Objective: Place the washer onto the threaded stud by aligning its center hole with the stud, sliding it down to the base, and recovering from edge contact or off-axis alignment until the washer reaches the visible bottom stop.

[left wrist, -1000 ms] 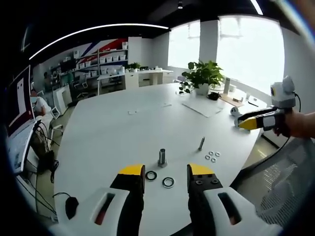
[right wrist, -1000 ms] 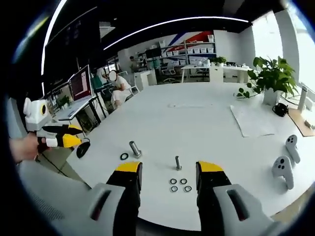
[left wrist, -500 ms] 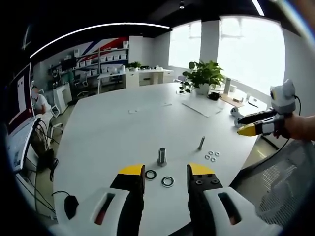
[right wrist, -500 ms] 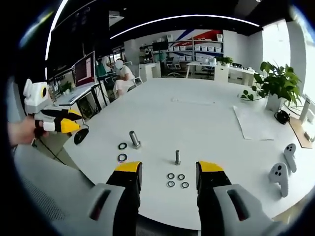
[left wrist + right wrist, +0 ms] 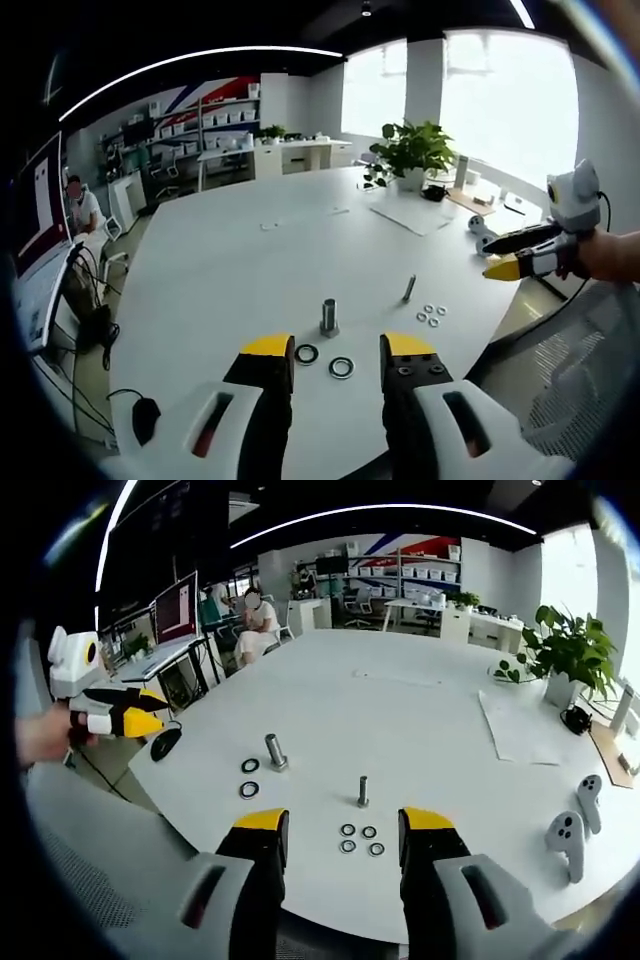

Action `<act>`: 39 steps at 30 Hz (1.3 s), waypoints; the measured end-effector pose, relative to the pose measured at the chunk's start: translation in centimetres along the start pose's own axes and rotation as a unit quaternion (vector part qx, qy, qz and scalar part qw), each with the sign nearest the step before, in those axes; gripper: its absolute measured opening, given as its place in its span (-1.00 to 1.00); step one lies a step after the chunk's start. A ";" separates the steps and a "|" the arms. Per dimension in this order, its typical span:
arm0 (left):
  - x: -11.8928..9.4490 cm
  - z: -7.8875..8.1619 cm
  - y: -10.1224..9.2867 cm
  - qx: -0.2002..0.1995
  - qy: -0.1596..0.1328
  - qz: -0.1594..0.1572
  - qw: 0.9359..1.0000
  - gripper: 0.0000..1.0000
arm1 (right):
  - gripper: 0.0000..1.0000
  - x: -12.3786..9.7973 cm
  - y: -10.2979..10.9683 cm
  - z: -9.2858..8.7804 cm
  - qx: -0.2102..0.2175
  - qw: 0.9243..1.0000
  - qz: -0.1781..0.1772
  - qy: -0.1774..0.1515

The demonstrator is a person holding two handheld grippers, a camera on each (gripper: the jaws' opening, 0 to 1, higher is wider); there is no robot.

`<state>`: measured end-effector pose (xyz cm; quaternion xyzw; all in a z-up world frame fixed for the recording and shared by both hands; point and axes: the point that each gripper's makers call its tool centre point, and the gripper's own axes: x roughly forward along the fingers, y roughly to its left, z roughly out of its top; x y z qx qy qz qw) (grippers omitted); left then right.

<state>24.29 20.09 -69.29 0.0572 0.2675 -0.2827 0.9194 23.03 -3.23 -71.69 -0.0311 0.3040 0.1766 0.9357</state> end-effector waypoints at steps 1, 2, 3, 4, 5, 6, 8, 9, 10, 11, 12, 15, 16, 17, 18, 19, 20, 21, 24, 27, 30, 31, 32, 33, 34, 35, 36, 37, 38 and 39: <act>0.0 0.0 0.0 0.001 0.001 -0.001 1.000 -0.35 | -0.07 0.0 0.0 0.0 -0.001 1.000 0.000 0.001; 0.0 -0.1 0.0 0.001 0.001 -0.001 1.000 -0.35 | -0.07 0.0 0.0 0.0 -0.003 1.000 0.000 0.002; 0.1 -0.1 -0.1 0.002 0.003 -0.001 1.000 -0.35 | -0.07 0.0 0.1 -0.1 -0.004 1.000 0.000 0.002; 0.1 -0.2 -0.1 0.003 0.004 -0.001 1.000 -0.35 | -0.07 0.0 0.1 -0.1 -0.004 1.000 0.001 0.002; 0.1 -0.2 -0.1 0.003 0.004 -0.001 1.000 -0.35 | -0.07 0.0 0.2 -0.1 -0.005 1.000 0.002 0.003; 0.1 -0.2 -0.1 0.003 0.005 -0.001 1.000 -0.34 | -0.07 0.0 0.2 -0.2 -0.006 1.000 0.003 0.004; 0.1 -0.2 -0.1 0.002 0.005 -0.002 1.000 -0.34 | -0.07 0.1 0.3 -0.3 -0.010 1.000 0.004 0.007; 0.1 -0.3 -0.1 0.001 0.006 -0.002 1.000 -0.34 | -0.07 0.1 0.3 -0.3 -0.010 1.000 0.004 0.007; 0.1 -0.3 -0.1 0.001 0.007 -0.002 1.000 -0.34 | -0.07 0.1 0.4 -0.3 -0.010 1.000 0.006 0.008; 0.1 -0.3 -0.1 0.002 0.008 -0.002 1.000 -0.34 | -0.07 0.2 0.4 -0.3 -0.010 1.000 0.005 0.009; 0.1 -0.3 -0.1 0.002 0.008 -0.002 1.000 -0.34 | -0.07 0.2 0.3 -0.3 -0.010 1.000 0.006 0.009; 0.1 -0.4 -0.2 0.003 0.010 -0.003 1.000 -0.34 | -0.07 0.3 0.3 -0.5 -0.011 1.000 0.007 0.012; 0.1 -0.4 -0.2 0.003 0.010 -0.003 1.000 -0.34 | -0.07 0.3 0.3 -0.5 -0.011 1.000 0.007 0.012; 0.1 -0.4 -0.2 0.002 0.010 -0.004 1.000 -0.34 | -0.07 0.3 0.4 -0.5 -0.012 1.000 0.007 0.014; 0.1 -0.4 -0.2 0.002 0.010 -0.004 1.000 -0.34 | -0.07 0.3 0.4 -0.5 -0.012 1.000 0.007 0.014; 0.1 -0.4 -0.2 0.002 0.011 -0.004 1.000 -0.34 | -0.07 0.3 0.4 -0.6 -0.011 1.000 0.008 0.014; 0.1 -0.4 -0.2 0.002 0.011 -0.004 1.000 -0.34 | -0.07 0.3 0.3 -0.6 -0.011 1.000 0.008 0.014; 0.2 -0.4 -0.2 0.001 0.011 -0.005 1.000 -0.34 | -0.07 0.3 0.3 -0.6 -0.010 1.000 0.007 0.015; 0.3 -0.7 -0.3 0.002 0.016 -0.006 1.000 -0.34 | -0.07 0.4 0.3 -0.8 -0.010 1.000 0.007 0.019; 0.4 -0.9 -0.4 0.003 0.020 -0.008 1.000 -0.34 | -0.07 0.5 0.3 -0.9 -0.015 1.000 0.008 0.021; 0.4 -1.0 -0.4 0.002 0.022 -0.009 1.000 -0.34 | -0.07 0.5 0.4 -1.0 -0.015 1.000 0.008 0.022; 0.4 -1.0 -0.4 0.001 0.023 -0.009 1.000 -0.34 | -0.07 0.6 0.4 -1.1 -0.014 1.000 0.009 0.024; 0.4 -1.0 -0.4 0.001 0.023 -0.009 1.000 -0.34 | -0.07 0.6 0.4 -1.1 -0.016 0.999 0.009 0.026; 0.4 -1.0 -0.4 0.000 0.023 -0.010 1.000 -0.34 | -0.07 0.6 0.3 -1.2 -0.017 0.999 0.009 0.027; 0.4 -1.0 -0.4 0.000 0.024 -0.009 1.000 -0.34 | -0.07 0.6 0.4 -1.2 -0.016 0.999 0.009 0.027; 0.4 -1.1 -0.3 0.001 0.026 -0.009 1.000 -0.34 | -0.07 0.6 0.4 -1.2 -0.016 0.999 0.010 0.028; 0.4 -1.2 -0.3 0.001 0.027 -0.008 1.000 -0.34 | -0.07 0.6 0.4 -1.2 -0.017 0.999 0.010 0.028; 0.4 -1.2 -0.2 0.001 0.027 -0.007 1.000 -0.34 | -0.07 0.6 0.4 -1.2 -0.019 0.999 0.010 0.029; 0.4 -1.1 -0.2 -0.001 0.026 -0.007 1.000 -0.34 | -0.07 0.6 0.4 -1.3 -0.019 0.999 0.010 0.029; 0.4 -1.1 -0.1 -0.004 0.024 -0.007 1.000 -0.34 | -0.07 0.6 0.5 -1.3 -0.018 0.999 0.011 0.030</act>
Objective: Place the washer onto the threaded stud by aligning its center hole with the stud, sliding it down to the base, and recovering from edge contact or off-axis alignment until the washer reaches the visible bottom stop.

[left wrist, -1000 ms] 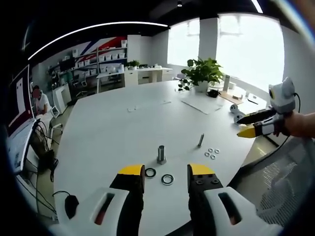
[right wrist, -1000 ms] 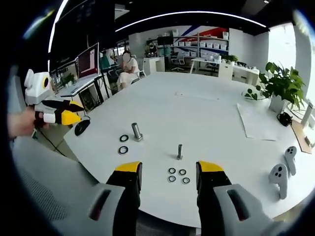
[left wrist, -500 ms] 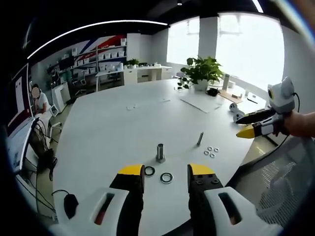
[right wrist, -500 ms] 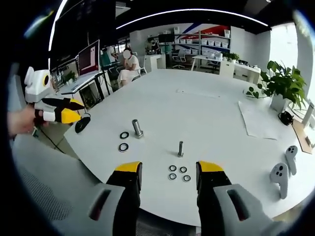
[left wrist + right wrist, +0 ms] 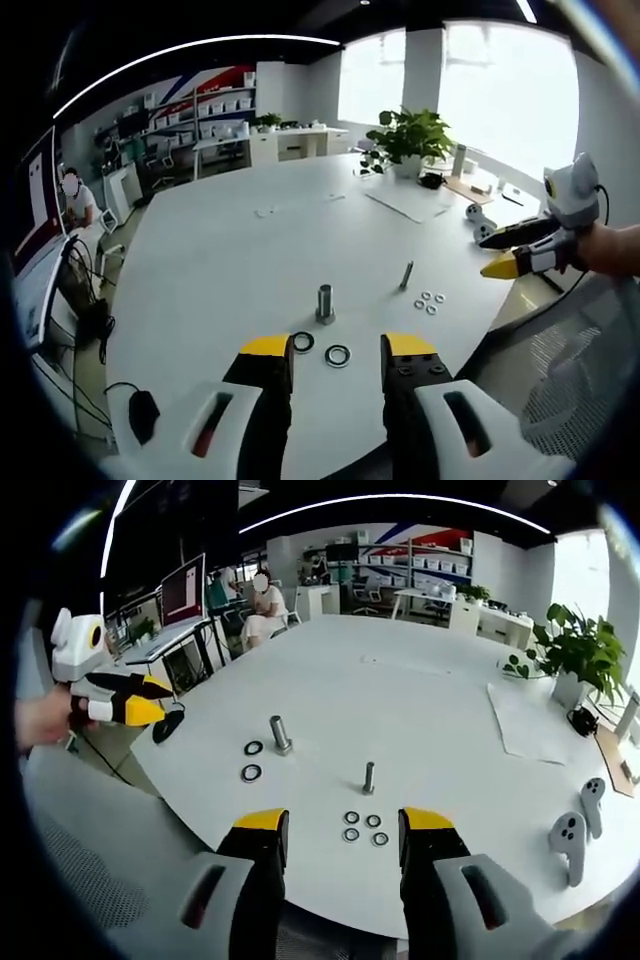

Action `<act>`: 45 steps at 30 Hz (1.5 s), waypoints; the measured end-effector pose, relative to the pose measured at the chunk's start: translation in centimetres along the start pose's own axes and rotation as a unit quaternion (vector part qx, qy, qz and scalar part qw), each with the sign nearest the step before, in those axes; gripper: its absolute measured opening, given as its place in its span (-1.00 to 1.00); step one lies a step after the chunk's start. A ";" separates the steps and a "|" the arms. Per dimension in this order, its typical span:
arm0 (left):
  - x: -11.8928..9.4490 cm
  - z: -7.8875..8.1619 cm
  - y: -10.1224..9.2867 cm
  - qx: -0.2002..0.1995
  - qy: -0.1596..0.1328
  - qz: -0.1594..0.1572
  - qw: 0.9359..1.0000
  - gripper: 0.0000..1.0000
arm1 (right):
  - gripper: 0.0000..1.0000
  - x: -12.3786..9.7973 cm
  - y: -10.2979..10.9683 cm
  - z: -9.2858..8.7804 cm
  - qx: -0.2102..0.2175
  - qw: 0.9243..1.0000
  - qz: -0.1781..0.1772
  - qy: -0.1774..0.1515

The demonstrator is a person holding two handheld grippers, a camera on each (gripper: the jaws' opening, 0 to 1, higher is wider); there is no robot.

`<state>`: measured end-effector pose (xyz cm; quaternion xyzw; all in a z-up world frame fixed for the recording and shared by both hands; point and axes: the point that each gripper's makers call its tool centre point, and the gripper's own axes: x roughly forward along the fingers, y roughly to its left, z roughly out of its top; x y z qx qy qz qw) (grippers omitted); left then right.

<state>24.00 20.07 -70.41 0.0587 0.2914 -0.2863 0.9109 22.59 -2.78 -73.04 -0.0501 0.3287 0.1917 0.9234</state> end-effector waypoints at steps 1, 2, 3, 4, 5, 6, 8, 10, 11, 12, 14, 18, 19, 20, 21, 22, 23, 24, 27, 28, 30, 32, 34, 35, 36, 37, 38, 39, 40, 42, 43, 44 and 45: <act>0.0 0.0 0.0 -0.001 0.000 0.000 1.000 -0.34 | -0.07 0.0 0.1 -0.1 -0.001 1.000 0.002 0.002; 0.0 -0.1 0.0 -0.001 0.002 0.001 1.000 -0.34 | -0.07 0.0 0.2 -0.1 -0.001 1.000 0.002 0.003; 0.0 -0.2 0.0 -0.001 0.003 0.001 1.000 -0.34 | -0.07 0.1 0.2 -0.2 -0.003 1.000 0.003 0.004; 0.1 -0.2 0.0 -0.001 0.005 0.000 1.000 -0.34 | -0.07 0.1 0.2 -0.2 -0.003 1.000 0.004 0.005; 0.1 -0.2 -0.1 0.001 0.005 0.000 1.000 -0.33 | -0.07 0.1 0.2 -0.2 -0.003 1.000 0.005 0.005; 0.1 -0.2 -0.1 0.003 0.006 0.000 1.000 -0.33 | -0.07 0.1 0.2 -0.2 -0.002 1.000 0.005 0.005; 0.1 -0.2 -0.2 0.006 0.006 0.000 1.000 -0.33 | -0.07 0.0 0.2 -0.2 0.003 1.000 0.005 0.005; 0.2 -0.3 -0.2 0.008 0.008 0.000 1.000 -0.33 | -0.07 0.0 0.1 -0.4 0.008 1.000 0.003 0.008; 0.2 -0.5 -0.2 0.010 0.011 0.001 1.000 -0.33 | -0.07 0.0 0.0 -0.5 0.009 1.000 0.004 0.009; 0.3 -0.6 -0.2 0.012 0.013 0.002 1.000 -0.32 | -0.07 0.0 0.0 -0.5 0.012 1.000 0.006 0.010; 0.2 -0.6 0.2 0.010 0.015 0.009 1.000 -0.33 | -0.07 -0.1 0.1 -0.1 0.024 1.000 0.010 0.002; 0.2 -0.6 0.9 0.000 0.012 0.019 1.000 -0.33 | -0.07 -0.1 0.0 0.1 0.013 1.000 0.010 0.001; 0.2 -0.6 0.9 0.000 0.012 0.020 1.000 -0.32 | -0.07 -0.2 -0.1 0.0 0.014 1.000 0.008 0.004; 0.2 -0.7 0.9 0.000 0.014 0.022 1.000 -0.32 | -0.07 -0.2 -0.1 -0.1 0.016 1.000 0.007 0.007; 0.4 -1.1 1.0 0.003 0.021 0.024 0.999 -0.32 | -0.07 -0.2 -0.2 -0.4 0.019 1.000 0.005 0.013; 0.4 -1.3 1.0 0.005 0.028 0.026 0.999 -0.32 | -0.06 -0.2 -0.2 -0.5 0.019 1.000 0.006 0.017; 0.5 -1.5 1.0 0.006 0.032 0.027 0.999 -0.32 | -0.06 -0.2 -0.3 -0.8 0.020 1.000 0.006 0.022; 0.6 -1.7 0.9 0.007 0.036 0.027 0.999 -0.32 | -0.06 -0.1 -0.4 -0.9 0.023 0.999 0.005 0.025; 0.8 -2.1 0.8 0.016 0.047 0.028 0.998 -0.32 | -0.05 -0.1 -0.3 -1.1 0.046 0.998 0.013 0.030; 0.8 -2.3 0.8 0.018 0.051 0.029 0.998 -0.32 | -0.05 -0.1 -0.3 -1.1 0.047 0.998 0.013 0.030; 0.8 -2.5 0.8 0.020 0.057 0.030 0.998 -0.35 | -0.05 -0.1 0.0 -1.1 0.050 0.998 0.019 0.030; 0.9 -3.0 0.8 0.033 0.071 0.026 0.997 -0.38 | -0.05 -0.1 0.4 -1.2 0.051 0.998 0.027 0.033; 0.8 -3.1 1.6 0.040 0.074 0.045 0.995 -0.37 | -0.05 0.0 0.7 -1.3 0.056 0.997 0.032 0.037; 0.8 -3.1 1.7 0.032 0.072 0.046 0.996 -0.35 | -0.05 0.0 0.8 -1.3 0.057 0.997 0.031 0.037; 0.9 -3.0 1.7 0.008 0.065 0.044 0.997 -0.32 | -0.05 0.0 0.7 -1.3 0.056 0.997 0.028 0.037; 0.9 -3.0 1.7 0.004 0.066 0.042 0.997 -0.31 | -0.05 0.1 0.7 -1.4 0.056 0.997 0.029 0.038; 0.9 -3.2 1.7 0.011 0.069 0.043 0.997 -0.31 | -0.05 0.1 0.9 -1.6 0.060 0.997 0.035 0.042; 0.9 -3.5 1.7 0.019 0.076 0.045 0.996 -0.32 | -0.05 0.1 0.9 -1.7 0.063 0.996 0.037 0.044; 0.9 -3.8 1.8 0.028 0.081 0.048 0.995 -0.32 | -0.05 0.0 0.9 -1.8 0.064 0.996 0.037 0.045; 1.0 -4.4 1.8 0.039 0.095 0.052 0.993 -0.31 | -0.05 -0.1 1.0 -1.5 0.071 0.996 0.042 0.038; 1.1 -4.6 1.7 0.038 0.099 0.051 0.993 -0.31 | -0.06 -0.1 1.2 -1.4 0.074 0.996 0.046 0.036; 1.1 -4.7 1.6 0.041 0.101 0.049 0.993 -0.31 | -0.06 -0.1 1.3 -1.4 0.072 0.996 0.047 0.037; 1.2 -4.9 1.5 0.051 0.106 0.049 0.992 -0.31 | -0.06 -0.1 1.3 -1.4 0.069 0.996 0.048 0.038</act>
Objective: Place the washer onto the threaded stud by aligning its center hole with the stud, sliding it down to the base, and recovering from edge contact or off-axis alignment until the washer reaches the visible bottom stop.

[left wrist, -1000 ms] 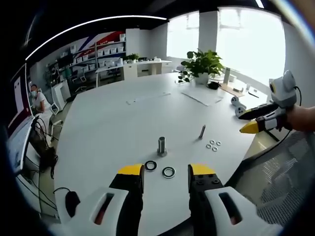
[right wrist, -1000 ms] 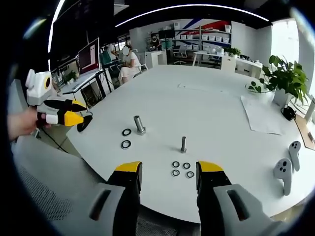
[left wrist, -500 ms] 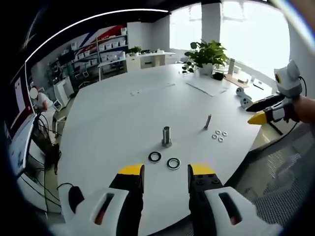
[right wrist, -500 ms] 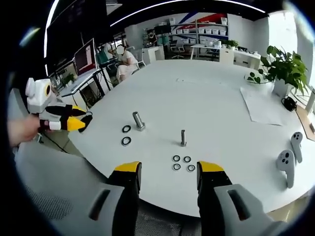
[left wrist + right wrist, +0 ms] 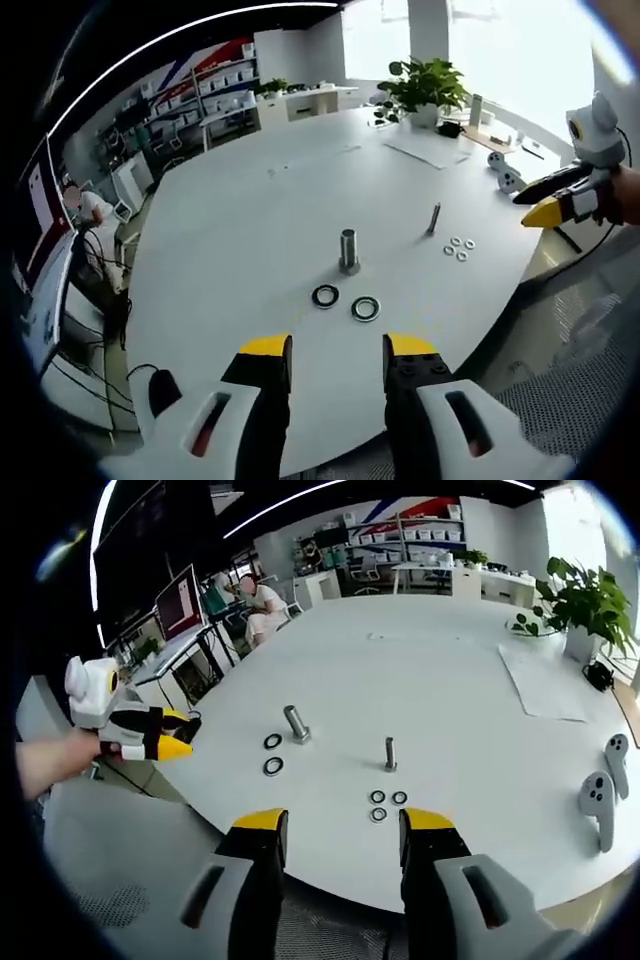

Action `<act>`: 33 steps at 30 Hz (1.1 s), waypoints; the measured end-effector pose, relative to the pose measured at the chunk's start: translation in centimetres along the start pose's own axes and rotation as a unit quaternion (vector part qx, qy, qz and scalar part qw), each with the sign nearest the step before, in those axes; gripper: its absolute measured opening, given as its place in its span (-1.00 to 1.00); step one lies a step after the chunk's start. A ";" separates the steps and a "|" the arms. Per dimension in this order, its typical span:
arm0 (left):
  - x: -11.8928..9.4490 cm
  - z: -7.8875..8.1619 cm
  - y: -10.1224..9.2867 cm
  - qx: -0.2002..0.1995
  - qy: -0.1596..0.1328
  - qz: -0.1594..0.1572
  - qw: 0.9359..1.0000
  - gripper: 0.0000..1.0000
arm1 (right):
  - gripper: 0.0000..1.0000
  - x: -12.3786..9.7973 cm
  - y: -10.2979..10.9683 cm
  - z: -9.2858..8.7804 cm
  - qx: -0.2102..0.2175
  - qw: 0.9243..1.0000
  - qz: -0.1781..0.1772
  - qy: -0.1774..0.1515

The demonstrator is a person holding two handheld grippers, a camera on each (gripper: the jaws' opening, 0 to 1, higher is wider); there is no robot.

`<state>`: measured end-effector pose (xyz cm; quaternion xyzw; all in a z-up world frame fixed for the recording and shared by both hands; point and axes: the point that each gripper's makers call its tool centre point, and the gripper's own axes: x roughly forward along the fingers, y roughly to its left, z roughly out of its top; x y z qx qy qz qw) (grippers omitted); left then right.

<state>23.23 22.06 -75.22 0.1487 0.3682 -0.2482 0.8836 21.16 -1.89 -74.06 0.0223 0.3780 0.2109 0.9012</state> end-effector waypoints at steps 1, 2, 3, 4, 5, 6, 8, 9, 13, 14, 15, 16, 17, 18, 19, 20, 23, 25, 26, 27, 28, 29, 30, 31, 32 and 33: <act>0.1 -0.2 -0.1 0.009 0.005 0.002 1.000 -0.31 | -0.06 0.0 0.1 0.0 0.000 1.000 0.002 0.000; 0.2 -0.5 -0.2 0.015 0.011 0.000 1.000 -0.31 | -0.06 0.0 0.3 -0.1 0.003 1.000 0.007 0.000; 0.3 -0.9 -0.5 0.021 0.019 -0.006 1.000 -0.31 | -0.06 0.0 0.4 -0.1 0.004 1.000 0.008 0.000; 0.4 -1.0 -0.7 0.024 0.023 -0.008 0.999 -0.31 | -0.06 0.0 0.5 0.0 0.003 1.000 0.009 0.000; 0.5 -1.2 -0.8 0.029 0.026 -0.009 0.999 -0.31 | -0.06 0.1 0.6 0.0 0.002 1.000 0.010 -0.001; 0.5 -1.2 -0.9 0.035 0.027 -0.009 0.999 -0.31 | -0.06 0.1 0.7 0.1 -0.001 1.000 0.011 -0.002; 0.5 -1.1 -0.9 0.037 0.025 -0.012 0.999 -0.31 | -0.06 0.1 0.7 0.0 -0.005 1.000 0.010 -0.001; 0.5 -1.1 -1.0 0.034 0.025 -0.016 0.999 -0.31 | -0.06 0.1 0.7 0.0 -0.006 1.000 0.010 0.000; 0.8 -1.5 -1.3 0.029 0.034 -0.026 0.999 -0.31 | -0.06 -0.1 0.2 0.3 0.015 1.000 0.005 -0.008; 0.8 -1.6 -1.4 0.027 0.035 -0.029 0.999 -0.31 | -0.06 -0.1 0.1 0.3 0.016 1.000 0.003 -0.007; 0.9 -1.7 -1.5 0.023 0.038 -0.033 0.998 -0.31 | -0.06 -0.1 0.0 0.2 0.016 1.000 0.002 -0.006; 1.0 -1.9 -1.6 0.021 0.042 -0.036 0.998 -0.31 | -0.06 0.0 0.0 0.1 0.015 1.000 0.001 -0.004; 1.0 -2.0 -1.7 0.020 0.044 -0.038 0.998 -0.31 | -0.06 0.0 -0.1 0.0 0.016 1.000 -0.001 0.000; 1.0 -2.0 -1.7 0.019 0.044 -0.039 0.998 -0.31 | -0.06 0.0 -0.1 0.0 0.016 1.000 -0.001 0.000; 1.0 -1.9 -1.7 0.018 0.043 -0.039 0.998 -0.31 | -0.06 0.0 -0.2 -0.1 0.014 1.000 -0.005 0.001; 0.9 -1.7 -1.7 0.015 0.040 -0.041 0.998 -0.31 | -0.06 0.0 -0.2 0.0 0.012 1.000 -0.006 0.001; 1.0 -1.5 -1.6 0.005 0.037 -0.040 0.998 -0.31 | -0.06 0.0 -0.2 0.0 0.008 1.000 -0.007 0.000; 0.9 -1.4 -1.6 -0.004 0.036 -0.042 0.998 -0.31 | -0.06 0.0 -0.2 0.0 0.009 1.000 -0.007 0.000; 1.0 -1.4 -1.6 -0.007 0.036 -0.042 0.998 -0.31 | -0.06 0.0 -0.2 0.0 0.011 1.000 -0.005 -0.001; 1.0 -1.5 -1.6 -0.008 0.037 -0.043 0.998 -0.31 | -0.06 0.0 -0.3 0.0 0.013 1.000 -0.006 -0.002; 1.0 -1.5 -1.6 -0.011 0.038 -0.043 0.998 -0.32 | -0.06 0.0 -0.3 0.1 0.012 1.000 -0.007 -0.003; 1.0 -1.6 -1.7 -0.020 0.040 -0.044 0.998 -0.32 | -0.06 0.0 -0.3 0.1 0.010 1.000 -0.006 -0.004; 1.2 -1.7 -1.8 -0.020 0.042 -0.048 0.998 -0.32 | -0.06 0.0 -0.3 0.1 0.010 1.000 -0.005 -0.004; 1.4 -1.9 -1.9 -0.015 0.049 -0.049 0.997 -0.32 | -0.06 0.0 -0.3 0.2 0.010 1.000 -0.004 -0.004; 1.6 -2.2 -1.8 -0.010 0.059 -0.048 0.997 -0.32 | -0.06 0.0 -0.3 0.2 0.011 1.000 -0.004 -0.005; 1.8 -2.3 -1.9 -0.004 0.062 -0.050 0.997 -0.32 | -0.06 -0.1 -0.3 0.3 0.014 1.000 -0.004 -0.008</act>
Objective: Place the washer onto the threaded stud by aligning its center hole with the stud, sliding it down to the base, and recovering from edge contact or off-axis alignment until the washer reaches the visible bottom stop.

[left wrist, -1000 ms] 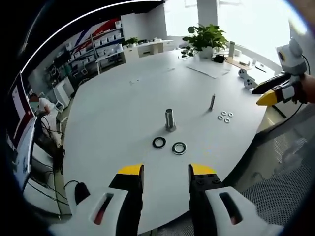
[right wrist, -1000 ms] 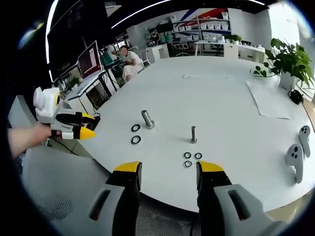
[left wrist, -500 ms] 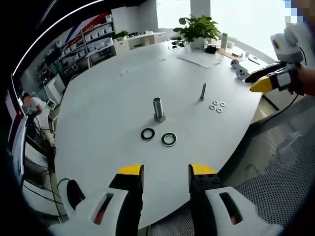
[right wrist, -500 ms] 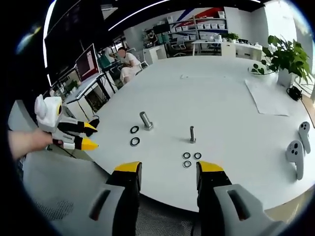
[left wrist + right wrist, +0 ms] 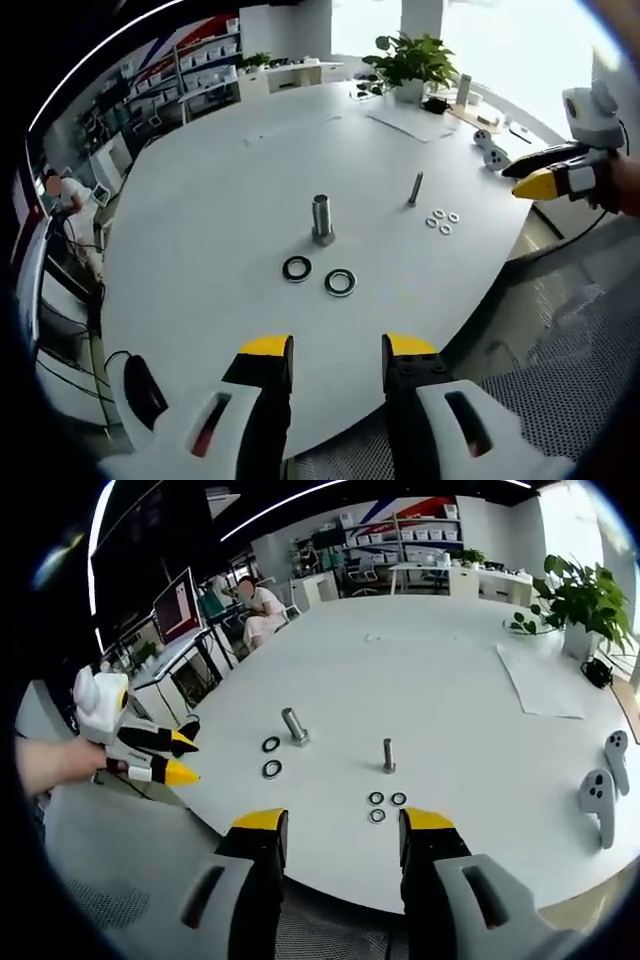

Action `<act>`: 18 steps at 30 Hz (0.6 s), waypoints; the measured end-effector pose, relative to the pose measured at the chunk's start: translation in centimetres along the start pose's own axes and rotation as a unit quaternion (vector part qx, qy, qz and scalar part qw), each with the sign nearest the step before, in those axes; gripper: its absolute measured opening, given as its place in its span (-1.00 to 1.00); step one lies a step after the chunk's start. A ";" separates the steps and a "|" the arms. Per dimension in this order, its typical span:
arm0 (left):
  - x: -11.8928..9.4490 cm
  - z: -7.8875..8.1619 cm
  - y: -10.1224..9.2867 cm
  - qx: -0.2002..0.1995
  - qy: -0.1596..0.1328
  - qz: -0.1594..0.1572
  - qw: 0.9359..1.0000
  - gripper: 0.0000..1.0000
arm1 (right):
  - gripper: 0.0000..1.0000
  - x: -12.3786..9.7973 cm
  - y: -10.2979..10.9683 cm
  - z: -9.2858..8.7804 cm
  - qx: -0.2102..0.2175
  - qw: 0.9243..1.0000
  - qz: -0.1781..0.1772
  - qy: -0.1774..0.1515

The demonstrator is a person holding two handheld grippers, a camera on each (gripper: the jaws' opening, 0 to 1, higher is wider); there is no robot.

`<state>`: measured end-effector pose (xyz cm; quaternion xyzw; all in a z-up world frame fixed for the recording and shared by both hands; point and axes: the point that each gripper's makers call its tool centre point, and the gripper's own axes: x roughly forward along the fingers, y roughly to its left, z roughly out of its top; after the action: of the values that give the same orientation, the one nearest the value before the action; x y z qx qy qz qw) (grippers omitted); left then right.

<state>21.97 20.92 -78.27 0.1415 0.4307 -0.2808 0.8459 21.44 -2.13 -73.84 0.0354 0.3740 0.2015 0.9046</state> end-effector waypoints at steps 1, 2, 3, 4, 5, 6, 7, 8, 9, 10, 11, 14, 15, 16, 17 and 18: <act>0.1 0.1 -0.1 0.001 0.002 -0.003 1.000 -0.32 | -0.06 0.0 0.0 0.1 0.000 1.000 0.000 -0.001; 0.4 0.2 -0.2 0.004 0.005 -0.004 1.000 -0.32 | -0.06 -0.1 0.0 0.1 -0.001 1.000 -0.001 -0.002; 0.5 0.2 -0.2 0.003 0.007 -0.004 1.000 -0.32 | -0.06 -0.1 0.0 0.0 -0.002 1.000 0.000 -0.001; 0.8 0.4 -0.1 0.000 0.007 -0.003 1.000 -0.32 | -0.05 -0.1 0.0 0.0 -0.006 1.000 0.000 0.000; 1.1 0.5 -0.1 -0.005 0.008 -0.004 1.000 -0.32 | -0.05 -0.1 -0.1 0.0 -0.008 1.000 -0.001 0.000; 1.5 0.4 -0.2 -0.015 0.013 -0.007 1.000 -0.32 | -0.05 -0.1 0.0 0.1 -0.009 1.000 -0.001 -0.001; 1.9 0.4 -0.2 -0.018 0.017 -0.007 1.000 -0.32 | -0.05 0.0 0.1 0.1 -0.010 1.000 0.001 -0.001; 2.2 0.4 -0.3 -0.019 0.018 -0.007 1.000 -0.32 | -0.05 0.0 0.1 0.1 -0.010 1.000 0.001 0.000; 2.8 0.3 -0.2 -0.019 0.025 -0.005 0.999 -0.33 | -0.05 0.1 0.2 0.0 -0.013 1.000 0.003 0.002; 3.1 0.2 -0.3 -0.018 0.032 -0.007 0.999 -0.33 | -0.05 0.1 0.3 0.0 -0.017 1.000 0.003 0.003; 3.7 0.2 -0.4 -0.017 0.038 -0.009 0.999 -0.33 | -0.05 0.1 0.3 -0.1 -0.019 1.000 0.004 0.004; 4.5 0.5 -0.5 -0.007 0.050 -0.010 0.999 -0.34 | -0.05 0.1 0.4 -0.1 -0.018 1.000 0.005 0.004; 5.1 0.6 -0.5 -0.005 0.057 -0.012 0.998 -0.34 | -0.05 0.0 0.3 0.0 -0.016 1.000 0.005 0.002; 5.5 0.6 -0.6 -0.005 0.063 -0.015 0.998 -0.34 | -0.05 0.0 0.3 0.0 -0.016 1.000 0.005 0.002; 5.9 0.6 -0.8 -0.002 0.075 -0.018 0.997 -0.34 | -0.05 0.1 0.4 0.0 -0.016 1.000 0.006 0.003; 6.2 0.7 -0.8 0.002 0.080 -0.018 0.997 -0.34 | -0.05 0.1 0.4 0.0 -0.016 1.000 0.007 0.003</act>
<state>24.90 17.71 -82.87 0.1573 0.4993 -0.2848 0.8030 21.35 -1.75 -73.86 0.0231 0.3735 0.2136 0.9024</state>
